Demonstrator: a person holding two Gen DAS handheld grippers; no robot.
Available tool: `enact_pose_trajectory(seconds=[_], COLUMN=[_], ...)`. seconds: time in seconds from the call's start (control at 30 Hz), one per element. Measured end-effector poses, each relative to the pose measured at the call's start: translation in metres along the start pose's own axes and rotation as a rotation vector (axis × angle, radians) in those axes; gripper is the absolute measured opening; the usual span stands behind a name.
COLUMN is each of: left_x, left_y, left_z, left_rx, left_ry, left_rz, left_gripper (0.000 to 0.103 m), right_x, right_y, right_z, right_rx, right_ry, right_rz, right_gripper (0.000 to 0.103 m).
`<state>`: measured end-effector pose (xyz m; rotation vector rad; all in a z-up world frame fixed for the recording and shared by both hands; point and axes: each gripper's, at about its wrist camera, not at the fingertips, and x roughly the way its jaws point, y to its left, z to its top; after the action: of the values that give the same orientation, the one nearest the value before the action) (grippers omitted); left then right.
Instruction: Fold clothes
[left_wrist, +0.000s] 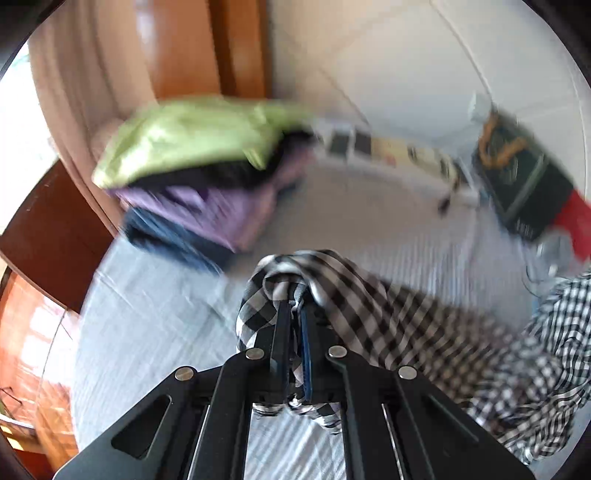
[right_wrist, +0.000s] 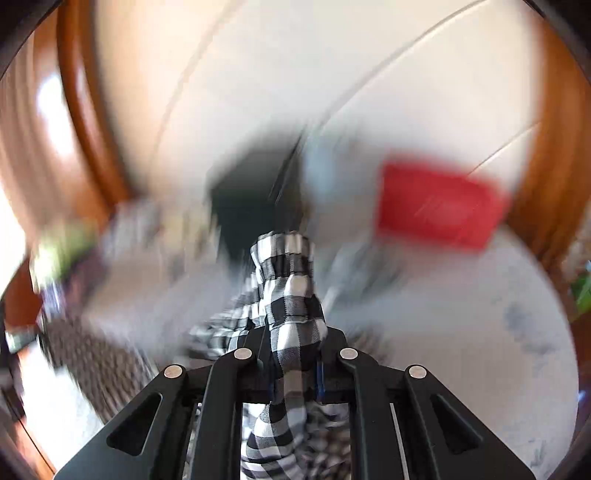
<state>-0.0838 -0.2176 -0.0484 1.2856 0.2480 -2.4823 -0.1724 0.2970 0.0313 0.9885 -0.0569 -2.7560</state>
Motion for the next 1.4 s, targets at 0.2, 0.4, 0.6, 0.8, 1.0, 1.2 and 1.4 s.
enact_pose_trajectory(seconds=[0.2,0.4,0.6,0.8,1.0,1.2,1.4], left_x=[-0.045,0.027,0.067,0.03,0.004,0.034,0.053], left_y=[0.015,-0.01,-0.032,-0.027,-0.008,0.005,-0.001], left_z=[0.007,-0.054,-0.095,-0.082,-0.067,-0.067,-0.07], left_rx=[-0.011,0.029,0.106,0.099,0.05,0.037,0.039], left_ry=[-0.053,0.124,0.248,0.175,0.128,0.169,0.192], left_rz=[-0.037,-0.041,-0.007,-0.076,-0.088,-0.067,-0.103], left_gripper=[0.004,0.004,0.008,0.044,0.049,0.054,0.054], right_x=[-0.152,-0.122,-0.123,-0.122,-0.073,-0.015,0.02], right_y=[-0.125,-0.21,-0.238,-0.246,-0.219,-0.203,-0.185], right_z=[-0.019,-0.193,-0.291,-0.253,-0.228,-0.205,-0.195], right_rx=[0.273,0.504,0.64,0.523,0.443,0.384,0.327], right_ry=[-0.236,0.205,0.359,0.296,0.334,0.367,0.408], right_rz=[-0.205,-0.306,-0.334,-0.333,-0.226,-0.131,-0.08], right_gripper=[0.013,0.03,0.051,0.085,0.086,0.089,0.103])
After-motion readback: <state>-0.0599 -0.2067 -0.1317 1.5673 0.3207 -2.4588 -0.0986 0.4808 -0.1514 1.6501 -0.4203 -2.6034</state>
